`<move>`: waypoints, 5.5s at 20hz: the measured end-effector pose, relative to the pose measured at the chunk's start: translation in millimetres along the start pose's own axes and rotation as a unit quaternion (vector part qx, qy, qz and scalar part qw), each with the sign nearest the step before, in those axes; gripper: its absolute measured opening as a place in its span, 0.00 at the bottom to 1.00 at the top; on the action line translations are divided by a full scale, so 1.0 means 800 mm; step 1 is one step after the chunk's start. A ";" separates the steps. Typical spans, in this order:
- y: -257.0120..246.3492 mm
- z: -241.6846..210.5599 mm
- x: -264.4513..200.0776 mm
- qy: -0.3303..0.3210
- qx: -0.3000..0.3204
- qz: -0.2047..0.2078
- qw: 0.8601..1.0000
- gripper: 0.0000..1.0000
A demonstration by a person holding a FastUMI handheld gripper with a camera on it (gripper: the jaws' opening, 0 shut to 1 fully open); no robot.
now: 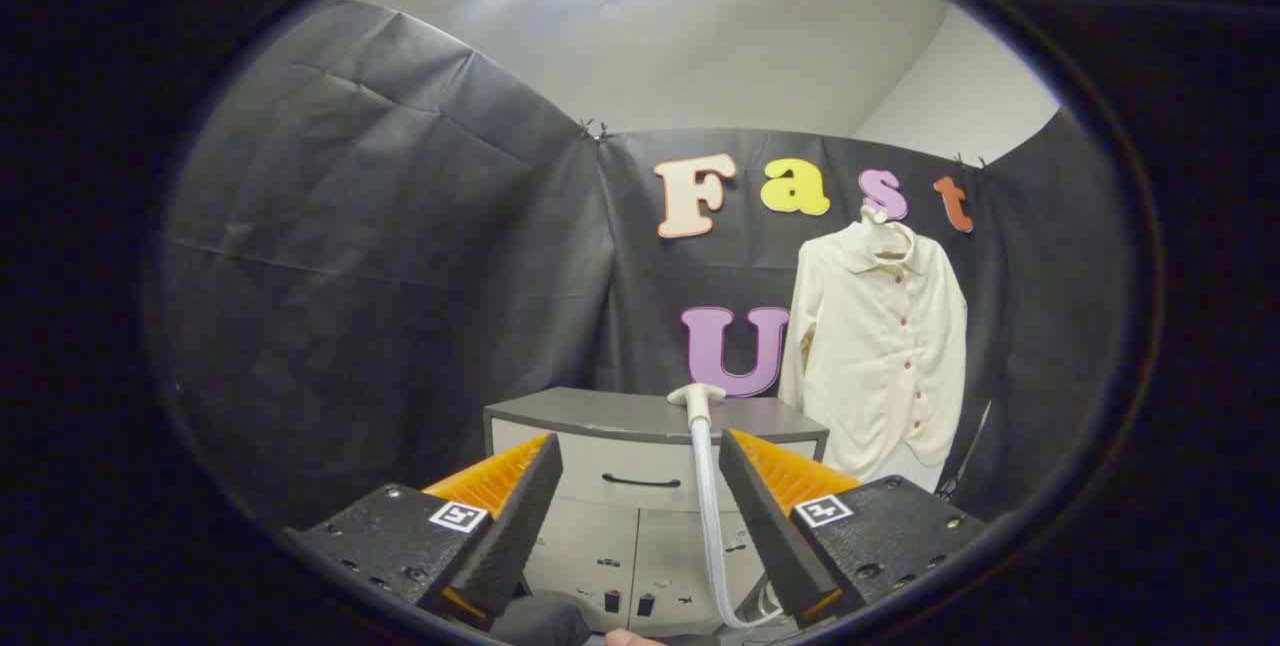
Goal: Iron the clothes twice with a garment steamer, once on the left side and once on the right side.
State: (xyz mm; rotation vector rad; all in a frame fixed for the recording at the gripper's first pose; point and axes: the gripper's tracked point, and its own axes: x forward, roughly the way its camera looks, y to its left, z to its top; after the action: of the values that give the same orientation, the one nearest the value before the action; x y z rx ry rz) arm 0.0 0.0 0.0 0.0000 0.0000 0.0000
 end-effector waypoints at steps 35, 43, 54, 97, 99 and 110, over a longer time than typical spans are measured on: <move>-0.064 -0.090 0.199 0.102 0.034 -0.050 0.993 0.96; -0.062 -0.116 0.293 0.125 0.025 -0.034 0.991 0.96; -0.091 -0.174 0.409 0.213 0.035 -0.051 0.975 0.86; -0.330 -0.021 0.264 -0.096 0.115 -0.041 0.988 0.34; -0.353 -0.010 0.265 -0.110 0.100 -0.055 0.987 0.34; -0.472 0.002 0.327 -0.127 0.147 -0.093 0.977 0.34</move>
State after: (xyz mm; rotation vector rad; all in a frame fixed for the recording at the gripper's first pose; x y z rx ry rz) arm 261.4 -377.3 1.8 0.2971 -0.2555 -0.1868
